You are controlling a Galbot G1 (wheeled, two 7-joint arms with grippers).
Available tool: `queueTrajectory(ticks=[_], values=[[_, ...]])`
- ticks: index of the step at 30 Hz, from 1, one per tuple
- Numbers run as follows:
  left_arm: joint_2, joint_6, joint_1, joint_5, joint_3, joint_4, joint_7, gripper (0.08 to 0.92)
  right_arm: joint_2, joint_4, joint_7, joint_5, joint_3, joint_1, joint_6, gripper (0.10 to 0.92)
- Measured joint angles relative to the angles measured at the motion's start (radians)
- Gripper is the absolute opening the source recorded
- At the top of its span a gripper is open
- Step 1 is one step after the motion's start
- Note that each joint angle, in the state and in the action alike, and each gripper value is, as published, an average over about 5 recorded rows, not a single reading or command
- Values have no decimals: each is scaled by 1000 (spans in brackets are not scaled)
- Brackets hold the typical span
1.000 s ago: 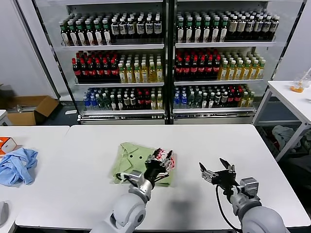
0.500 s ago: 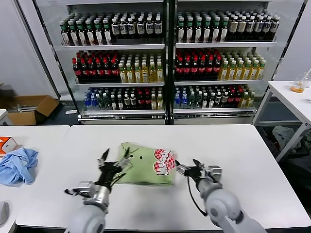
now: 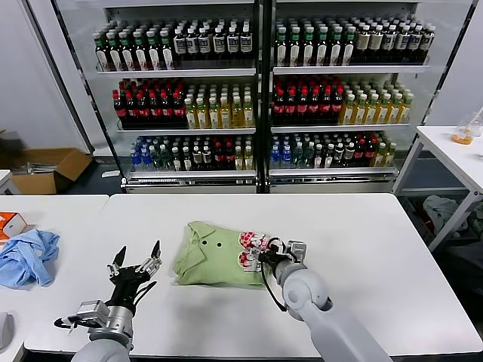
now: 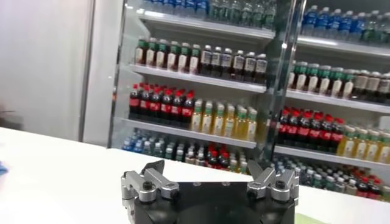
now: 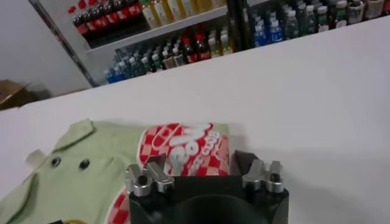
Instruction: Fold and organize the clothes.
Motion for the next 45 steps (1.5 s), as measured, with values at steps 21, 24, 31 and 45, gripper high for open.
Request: queueTrajectory(ticks=[21, 24, 31, 45], values=[[22, -5, 19, -27, -43, 12, 0, 823, 12, -168, -57, -78, -48, 111, 12, 132], [26, -6, 21, -29, -44, 12, 1, 823, -5, -189, -89, -118, -48, 130, 11, 124], [28, -4, 25, -26, -42, 9, 4, 823, -67, -233, -185, -216, -42, 190, -8, 124], [28, -7, 11, 19, -17, 8, 6, 823, -202, -217, -369, -452, 17, 198, 83, 328]])
